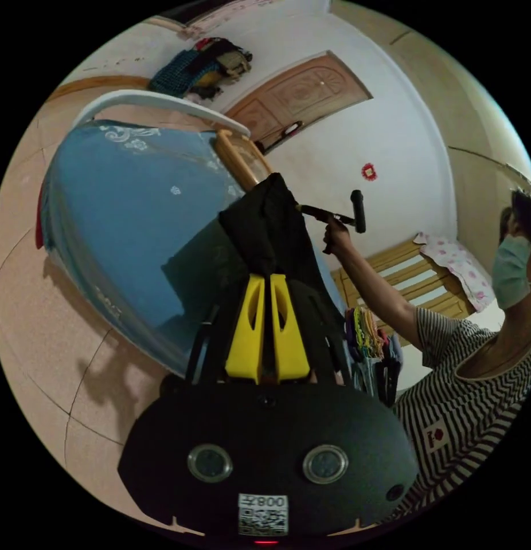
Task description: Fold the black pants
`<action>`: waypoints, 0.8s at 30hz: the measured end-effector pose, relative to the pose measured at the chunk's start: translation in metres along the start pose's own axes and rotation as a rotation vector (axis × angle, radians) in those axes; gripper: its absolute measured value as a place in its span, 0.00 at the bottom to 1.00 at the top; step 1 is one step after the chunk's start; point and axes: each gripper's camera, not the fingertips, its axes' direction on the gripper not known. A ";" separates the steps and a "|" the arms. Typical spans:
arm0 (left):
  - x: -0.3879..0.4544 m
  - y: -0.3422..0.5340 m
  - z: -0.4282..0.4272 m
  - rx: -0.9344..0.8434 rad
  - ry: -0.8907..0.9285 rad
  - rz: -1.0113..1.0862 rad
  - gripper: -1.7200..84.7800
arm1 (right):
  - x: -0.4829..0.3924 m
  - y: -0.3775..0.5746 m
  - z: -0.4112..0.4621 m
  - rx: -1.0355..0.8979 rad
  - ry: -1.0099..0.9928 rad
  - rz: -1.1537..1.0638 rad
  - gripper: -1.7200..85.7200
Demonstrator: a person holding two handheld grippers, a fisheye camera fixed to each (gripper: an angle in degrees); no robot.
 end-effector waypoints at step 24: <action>-0.095 0.055 0.009 -0.029 0.039 -0.305 0.07 | -0.024 0.410 -0.067 -0.137 -0.187 0.614 0.02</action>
